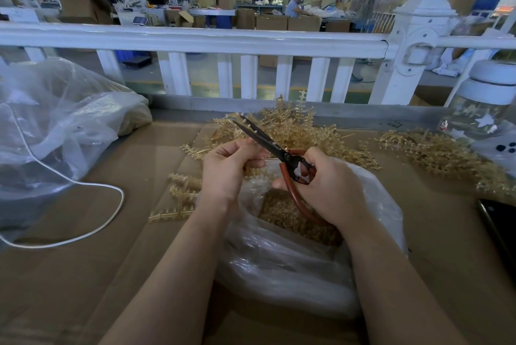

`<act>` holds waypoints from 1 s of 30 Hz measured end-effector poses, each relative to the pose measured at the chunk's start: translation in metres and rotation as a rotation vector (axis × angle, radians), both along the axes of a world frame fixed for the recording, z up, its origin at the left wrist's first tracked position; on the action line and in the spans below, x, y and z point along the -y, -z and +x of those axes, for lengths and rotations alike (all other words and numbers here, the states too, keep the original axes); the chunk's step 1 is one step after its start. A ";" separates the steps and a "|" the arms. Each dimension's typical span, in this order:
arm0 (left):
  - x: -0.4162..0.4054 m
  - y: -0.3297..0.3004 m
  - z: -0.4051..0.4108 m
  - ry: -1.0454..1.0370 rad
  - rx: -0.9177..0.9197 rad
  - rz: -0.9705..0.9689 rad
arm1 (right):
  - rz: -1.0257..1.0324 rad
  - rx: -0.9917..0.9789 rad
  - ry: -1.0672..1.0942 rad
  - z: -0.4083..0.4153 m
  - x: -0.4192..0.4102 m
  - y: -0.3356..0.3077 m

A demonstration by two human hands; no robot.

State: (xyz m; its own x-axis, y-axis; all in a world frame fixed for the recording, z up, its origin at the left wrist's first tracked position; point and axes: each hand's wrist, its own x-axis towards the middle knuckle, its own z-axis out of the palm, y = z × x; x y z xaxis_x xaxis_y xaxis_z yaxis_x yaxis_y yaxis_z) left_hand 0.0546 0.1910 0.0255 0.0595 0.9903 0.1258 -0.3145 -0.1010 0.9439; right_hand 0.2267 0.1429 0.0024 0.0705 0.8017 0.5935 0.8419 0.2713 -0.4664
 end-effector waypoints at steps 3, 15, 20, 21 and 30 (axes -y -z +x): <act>0.001 0.000 0.000 0.002 -0.009 0.004 | 0.001 0.012 0.013 0.000 0.001 0.000; 0.003 -0.002 -0.001 -0.043 0.036 -0.051 | -0.127 -0.015 0.065 -0.003 0.001 -0.003; 0.001 -0.002 -0.001 -0.013 0.021 -0.111 | -0.172 -0.257 0.042 -0.005 -0.002 -0.005; 0.000 -0.001 -0.002 -0.012 0.036 -0.128 | -0.177 -0.318 0.045 -0.003 -0.003 -0.005; 0.003 0.004 0.006 0.028 -0.184 0.008 | -0.211 -0.615 -0.062 -0.009 -0.006 -0.012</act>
